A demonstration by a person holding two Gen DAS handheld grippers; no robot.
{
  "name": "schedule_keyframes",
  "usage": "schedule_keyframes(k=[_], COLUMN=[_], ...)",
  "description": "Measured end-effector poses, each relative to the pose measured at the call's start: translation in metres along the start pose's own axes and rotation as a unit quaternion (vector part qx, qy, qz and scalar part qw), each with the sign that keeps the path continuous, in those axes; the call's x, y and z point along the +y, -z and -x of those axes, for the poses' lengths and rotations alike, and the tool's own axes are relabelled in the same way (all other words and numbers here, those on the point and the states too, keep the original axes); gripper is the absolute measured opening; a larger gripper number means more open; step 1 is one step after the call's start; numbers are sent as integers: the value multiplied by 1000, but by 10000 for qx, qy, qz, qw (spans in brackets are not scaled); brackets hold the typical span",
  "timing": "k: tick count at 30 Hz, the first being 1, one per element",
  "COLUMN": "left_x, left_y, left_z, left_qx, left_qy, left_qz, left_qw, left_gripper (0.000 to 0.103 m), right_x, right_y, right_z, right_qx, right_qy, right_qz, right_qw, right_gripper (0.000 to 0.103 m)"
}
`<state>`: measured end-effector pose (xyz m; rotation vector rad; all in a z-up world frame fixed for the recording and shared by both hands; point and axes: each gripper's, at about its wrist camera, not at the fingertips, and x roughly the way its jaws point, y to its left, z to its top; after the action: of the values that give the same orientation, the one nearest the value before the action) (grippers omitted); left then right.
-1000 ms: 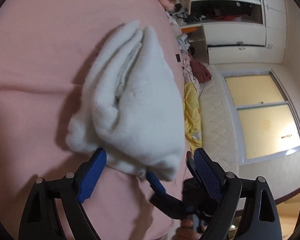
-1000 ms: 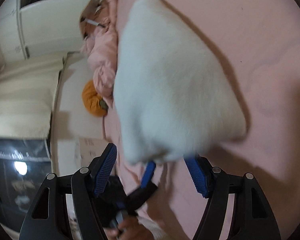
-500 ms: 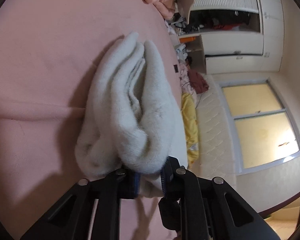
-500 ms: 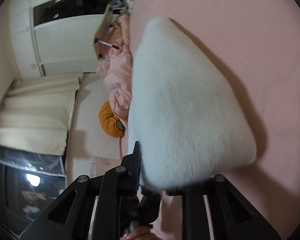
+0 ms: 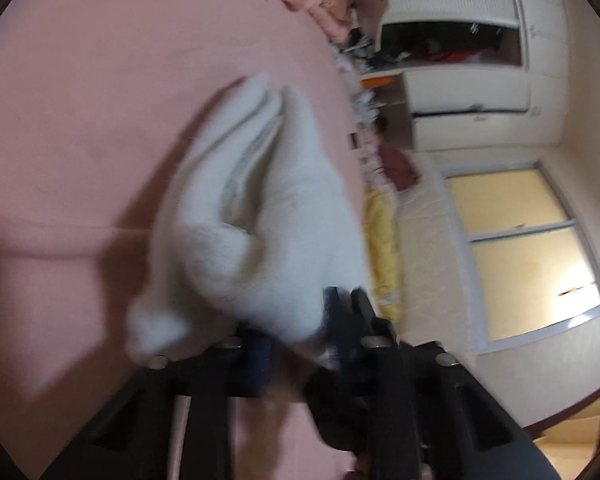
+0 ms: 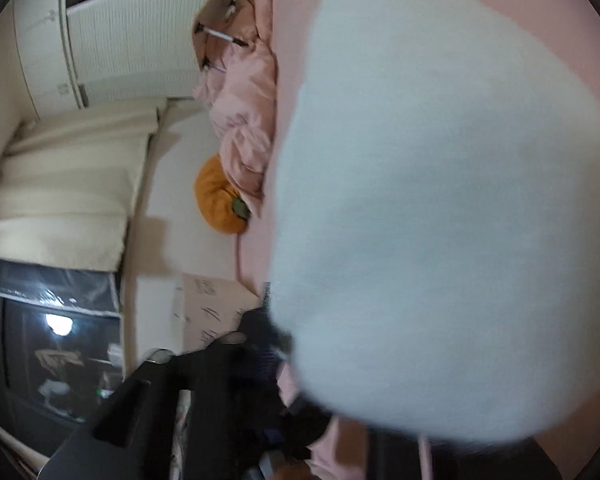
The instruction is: Fold clothes
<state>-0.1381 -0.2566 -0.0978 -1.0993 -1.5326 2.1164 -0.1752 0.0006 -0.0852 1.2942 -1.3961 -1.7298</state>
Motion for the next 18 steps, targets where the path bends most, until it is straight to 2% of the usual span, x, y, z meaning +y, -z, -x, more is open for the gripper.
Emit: schedule_keyframes(k=[2,3,4,5,7,12,16,18], left_x=[-10,-15,-17,-19,-22,-17,-13,-17], left_y=[3,5,6,7,9,6,5,5], left_z=[-2,-3,-3,-3,-2,5,8,8], left_qx=[58,86,89,77,48,-68,-90,-109], left_qy=[-265,-366,-408,-426,-468,-627,-731,-841], left_qz=[-361,-521,-609,-664,-763,-748,-703,-813], left_qw=[9990,9979,9973,9969,9960,9952,9948,9931], left_gripper=[17,19,28,45,59,59,57,49], right_x=[-9,-13,-17,-20,-27,-31,-37,-39], right_y=[4,4,4,6,12,13,12,9], right_z=[5,6,8,11,18,26,52,67], right_qx=[21,4,-17,-67,-113,-53,-462,-713], right_qy=[138,161,189,248,330,439,625,624], right_qz=[-88,-151,-220,-331,-513,-705,-787,-744], right_qw=[9999,9998,9996,9991,9981,9965,9939,9927], right_gripper=[20,23,33,45,45,45,45,45])
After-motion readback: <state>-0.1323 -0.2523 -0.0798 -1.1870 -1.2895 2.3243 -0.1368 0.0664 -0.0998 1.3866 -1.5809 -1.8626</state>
